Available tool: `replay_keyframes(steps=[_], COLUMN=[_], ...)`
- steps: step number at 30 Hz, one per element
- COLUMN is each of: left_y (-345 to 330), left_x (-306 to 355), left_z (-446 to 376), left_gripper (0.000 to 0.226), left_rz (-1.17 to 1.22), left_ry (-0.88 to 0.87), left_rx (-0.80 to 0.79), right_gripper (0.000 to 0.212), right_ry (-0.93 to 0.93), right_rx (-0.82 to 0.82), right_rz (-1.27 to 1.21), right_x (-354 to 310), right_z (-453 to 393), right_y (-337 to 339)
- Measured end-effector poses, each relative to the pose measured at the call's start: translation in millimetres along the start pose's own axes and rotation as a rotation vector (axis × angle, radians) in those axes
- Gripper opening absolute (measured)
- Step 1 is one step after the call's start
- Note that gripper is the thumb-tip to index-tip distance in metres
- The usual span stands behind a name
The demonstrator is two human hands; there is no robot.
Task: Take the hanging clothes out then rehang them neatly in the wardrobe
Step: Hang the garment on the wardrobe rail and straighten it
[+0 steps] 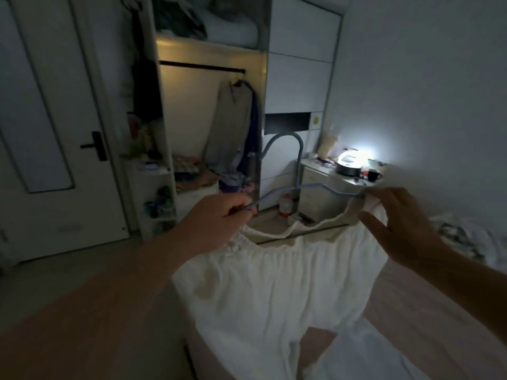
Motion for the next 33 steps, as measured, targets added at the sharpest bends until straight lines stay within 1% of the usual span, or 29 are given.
replay_keyframes(steps=[1, 4, 5, 7, 10, 12, 14, 17, 20, 23, 26, 28, 31, 33], left_y=[13, 51, 63, 86, 119, 139, 157, 178, 193, 205, 214, 220, 228, 232], left_x=[-13, -54, -70, -101, -149, -180, -209, -255, -297, -327, -356, -377, -406, -423], left_z=[-5, -25, -32, -52, -82, -103, -119, -135, -148, -168, -197, -221, -258, -276], left_gripper=[0.019, 0.016, 0.015, 0.016, 0.018, 0.022, 0.022, 0.012, 0.028, 0.035, 0.031, 0.023, 0.012, 0.016], left_rz=[0.007, -0.007, -0.012, -0.016, -0.048, -0.090, -0.118, -0.137, -0.144, -0.144, -0.181, -0.242, -0.263, -0.243], left_ry=[0.002, -0.012, -0.016, -0.025, -0.011, 0.009, 0.055, 0.165, 0.272, 0.305, 0.316, 0.303, 0.276, 0.278], left_rx=[0.012, 0.039, 0.042, 0.041, 0.067, 0.063, 0.077, 0.164, 0.234, 0.219, 0.207, 0.251, 0.326, 0.369], right_gripper=[0.047, 0.061, 0.062, 0.055, 0.031, 0.017, 0.016, 0.020, 0.023, 0.023, 0.021, 0.018, 0.015, 0.014], right_ry=[0.019, 0.090, 0.092, 0.102, 0.154, 0.182, 0.204, 0.209, 0.200, 0.201, 0.235, 0.263, 0.288, 0.298], right_rx=[0.016, 0.023, 0.016, -0.013, -0.102, -0.110, -0.101, -0.065, -0.072, -0.065, -0.051, -0.046, -0.105, -0.148], right_rz=[-0.013, 0.000, 0.015, 0.012, -0.057, -0.081, -0.093, -0.083, -0.093, -0.111, -0.132, -0.148, -0.177, -0.208], right_x=[-16, -64, -79, -110, -155, -181, -204, -233, -254, -269, -278, -284, -292, -299], right_z=[-12, -50, -63, -89, -123, -145, -164, -194, -222, -252, -285, -309, -346, -366], right_y=[-10, -43, -54, -77, -110, -131, -155, -190, -222, -254, -288, -311, -349, -373])
Point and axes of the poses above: each hand's wrist, its own z-axis away from the middle knuckle, its own y-axis out of the back of the hand, x = y × z, the point moved 2 cm from there along -z, towards the middle knuckle, and after that the axes turned 10 degrees about x, right-handed, at the moved point
